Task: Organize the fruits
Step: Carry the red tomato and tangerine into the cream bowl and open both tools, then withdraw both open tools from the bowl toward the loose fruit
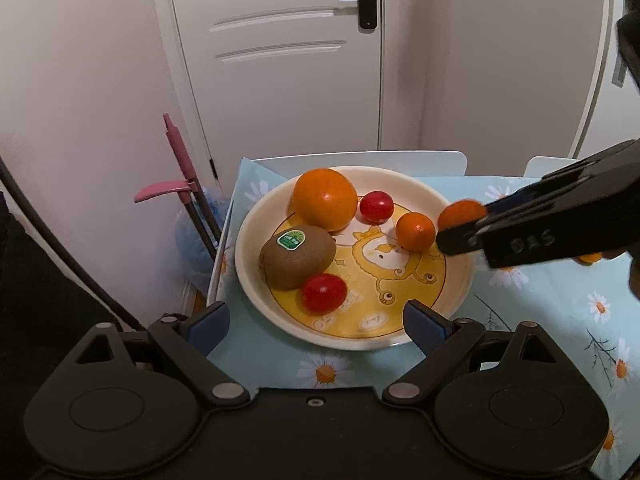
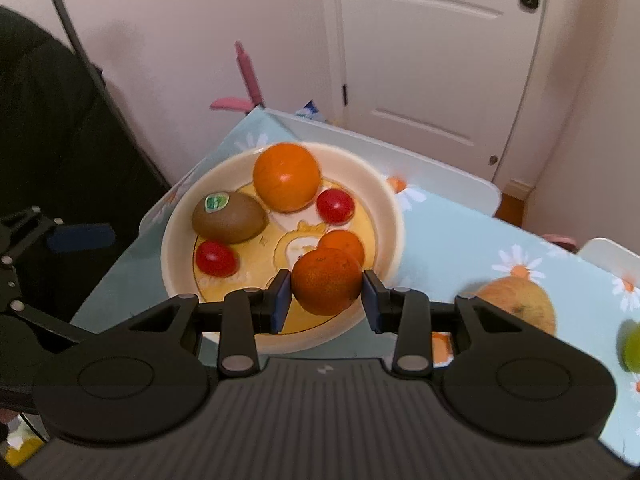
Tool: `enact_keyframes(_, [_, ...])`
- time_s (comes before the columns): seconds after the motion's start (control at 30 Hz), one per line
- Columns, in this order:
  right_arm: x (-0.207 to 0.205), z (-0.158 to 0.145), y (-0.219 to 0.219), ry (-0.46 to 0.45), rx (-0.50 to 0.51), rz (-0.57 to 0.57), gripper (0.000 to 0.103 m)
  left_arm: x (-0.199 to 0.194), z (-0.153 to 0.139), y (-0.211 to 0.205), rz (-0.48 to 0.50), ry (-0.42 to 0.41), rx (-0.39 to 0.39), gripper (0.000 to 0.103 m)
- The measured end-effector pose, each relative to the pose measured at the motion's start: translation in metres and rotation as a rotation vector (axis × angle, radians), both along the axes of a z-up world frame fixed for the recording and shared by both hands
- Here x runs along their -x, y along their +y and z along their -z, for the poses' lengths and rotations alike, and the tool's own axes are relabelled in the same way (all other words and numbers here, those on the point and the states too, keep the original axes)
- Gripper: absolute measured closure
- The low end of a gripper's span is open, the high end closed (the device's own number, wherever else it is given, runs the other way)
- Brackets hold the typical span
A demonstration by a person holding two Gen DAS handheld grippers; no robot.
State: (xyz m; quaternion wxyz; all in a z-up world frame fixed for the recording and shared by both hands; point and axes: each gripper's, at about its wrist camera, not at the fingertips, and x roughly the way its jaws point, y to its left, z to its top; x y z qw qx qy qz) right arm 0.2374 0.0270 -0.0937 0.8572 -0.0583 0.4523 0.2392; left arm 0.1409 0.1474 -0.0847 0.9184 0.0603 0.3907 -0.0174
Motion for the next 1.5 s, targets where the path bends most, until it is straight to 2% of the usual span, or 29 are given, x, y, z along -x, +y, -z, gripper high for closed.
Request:
enact_keyframes(0.17, [-0.004, 0.018, 0.009, 0.039, -0.008, -0.021, 0.051, 0.004, 0.004, 0.000, -0.012, 0.010, -0.005, 0.007])
enact_keyframes(0.33, [-0.003, 0.019, 0.011, 0.035, -0.020, -0.030, 0.048, 0.006, 0.008, 0.001, -0.021, 0.025, -0.005, 0.007])
enact_keyframes(0.4, [-0.002, 0.016, 0.011, 0.019, -0.029, -0.038, 0.022, 0.008, 0.008, 0.002, -0.022, 0.022, -0.005, 0.007])
enact_keyframes(0.47, [0.001, 0.011, 0.010, -0.009, -0.021, -0.016, 0.001, 0.008, 0.007, 0.002, -0.021, 0.022, -0.007, 0.007])
enact_keyframes(0.7, [0.009, -0.005, 0.002, -0.039, -0.030, 0.027, 0.000, 0.013, 0.003, 0.002, -0.009, 0.010, -0.023, 0.007])
enact_keyframes(1.03, [0.032, -0.039, -0.018, -0.090, -0.041, 0.094, 0.000, 0.022, -0.019, -0.002, 0.023, -0.042, -0.017, 0.007])
enact_keyframes(1.5, [0.067, -0.070, -0.087, -0.156, -0.041, 0.261, 0.000, 0.031, -0.050, -0.034, 0.111, -0.119, -0.032, 0.007])
